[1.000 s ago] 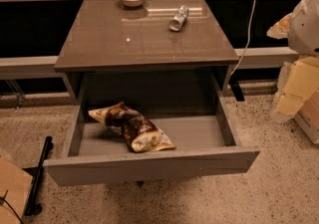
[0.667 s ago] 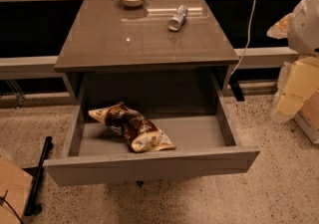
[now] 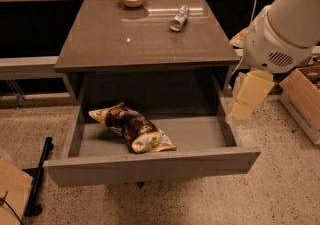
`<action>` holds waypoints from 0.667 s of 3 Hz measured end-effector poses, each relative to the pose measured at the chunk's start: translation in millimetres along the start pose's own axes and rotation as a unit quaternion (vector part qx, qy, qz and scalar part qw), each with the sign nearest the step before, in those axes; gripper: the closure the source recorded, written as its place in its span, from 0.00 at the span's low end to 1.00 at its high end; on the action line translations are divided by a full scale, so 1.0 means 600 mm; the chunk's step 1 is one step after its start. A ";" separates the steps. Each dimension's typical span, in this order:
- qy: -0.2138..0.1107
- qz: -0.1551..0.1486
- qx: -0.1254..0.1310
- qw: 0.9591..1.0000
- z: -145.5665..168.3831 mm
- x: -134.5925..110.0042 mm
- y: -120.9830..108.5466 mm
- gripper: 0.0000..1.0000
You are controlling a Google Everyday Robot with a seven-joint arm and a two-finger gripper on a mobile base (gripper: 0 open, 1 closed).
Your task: Pick brown chip bag from top drawer and place on counter
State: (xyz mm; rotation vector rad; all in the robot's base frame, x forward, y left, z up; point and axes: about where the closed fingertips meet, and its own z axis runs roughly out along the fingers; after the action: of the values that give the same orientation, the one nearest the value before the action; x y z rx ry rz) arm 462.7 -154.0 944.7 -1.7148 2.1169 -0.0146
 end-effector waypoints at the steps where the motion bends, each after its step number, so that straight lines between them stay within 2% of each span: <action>1: -0.003 0.001 0.000 1.000 0.002 -0.002 0.000 0.00; 2: -0.051 0.013 0.003 0.999 0.040 -0.031 0.008 0.00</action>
Offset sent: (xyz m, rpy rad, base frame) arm 0.0182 0.0602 -0.0453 0.2675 -0.0512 0.0016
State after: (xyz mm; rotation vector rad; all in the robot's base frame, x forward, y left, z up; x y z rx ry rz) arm 469.0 -129.3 927.5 -1.6480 2.0624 0.0736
